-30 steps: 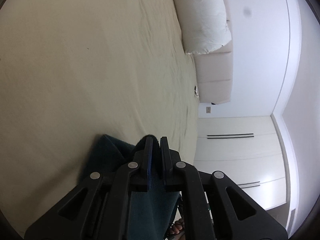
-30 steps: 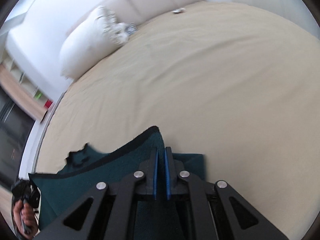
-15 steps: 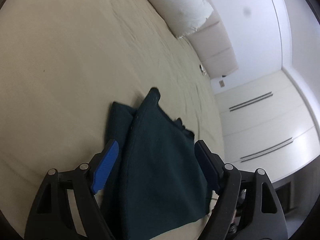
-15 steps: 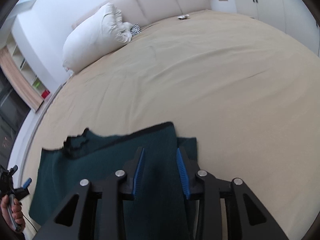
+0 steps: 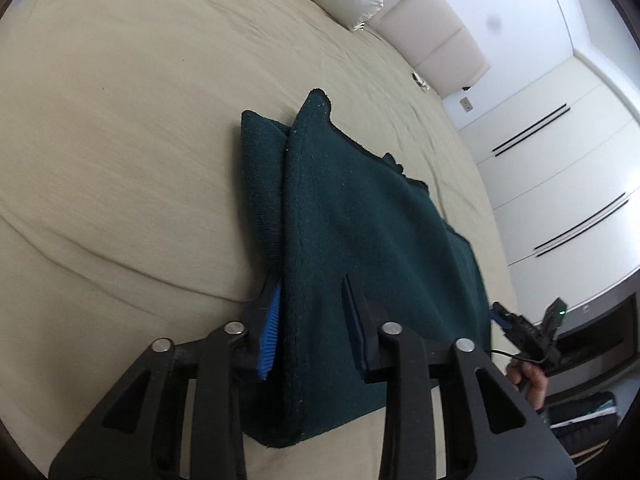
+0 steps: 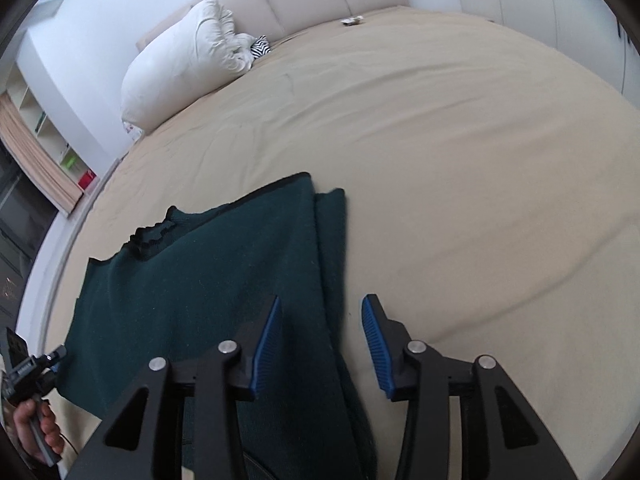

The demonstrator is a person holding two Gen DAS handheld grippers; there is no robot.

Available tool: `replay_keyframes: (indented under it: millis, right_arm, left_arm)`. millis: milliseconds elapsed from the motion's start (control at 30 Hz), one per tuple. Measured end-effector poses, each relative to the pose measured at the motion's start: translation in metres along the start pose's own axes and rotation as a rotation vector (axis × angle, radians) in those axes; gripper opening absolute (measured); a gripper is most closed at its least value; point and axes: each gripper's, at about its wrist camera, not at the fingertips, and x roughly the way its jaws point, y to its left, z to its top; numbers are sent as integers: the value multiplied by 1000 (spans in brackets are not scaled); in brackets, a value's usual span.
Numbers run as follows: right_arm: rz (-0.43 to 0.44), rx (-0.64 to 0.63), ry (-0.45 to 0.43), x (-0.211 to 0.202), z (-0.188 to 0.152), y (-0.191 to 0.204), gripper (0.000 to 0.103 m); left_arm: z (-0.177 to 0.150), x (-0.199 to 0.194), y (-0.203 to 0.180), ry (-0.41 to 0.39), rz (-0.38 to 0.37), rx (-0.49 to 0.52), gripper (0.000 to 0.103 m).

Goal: Fold small clothes

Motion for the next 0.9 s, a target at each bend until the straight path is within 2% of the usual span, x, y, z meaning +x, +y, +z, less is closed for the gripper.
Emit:
replay_keyframes:
  millis: [167, 233, 267, 333, 400, 600, 767, 900]
  right_arm:
    - [-2, -95, 70, -2, -14, 10, 45]
    - [-13, -135, 106, 4, -19, 16, 45]
    - [-25, -143, 117, 7, -21, 18, 45]
    - [-21, -138, 108, 6, -24, 19, 44]
    - [-17, -134, 93, 3, -24, 19, 32]
    - [-14, -135, 75, -3, -24, 17, 14]
    - [-19, -135, 69, -2, -22, 17, 11]
    - [-6, -117, 29, -8, -18, 15, 7]
  left_arm:
    - [5, 11, -24, -1, 88, 106, 18]
    - [0, 17, -29, 13, 85, 128, 14]
    - [-2, 20, -31, 21, 76, 129, 8]
    - [-6, 18, -27, 25, 71, 142, 6]
    - [-11, 15, -26, 30, 68, 151, 5]
    - [-23, 11, -18, 32, 51, 149, 5]
    - [-30, 11, -15, 15, 53, 167, 4]
    - [-39, 1, -1, -17, 65, 121, 4]
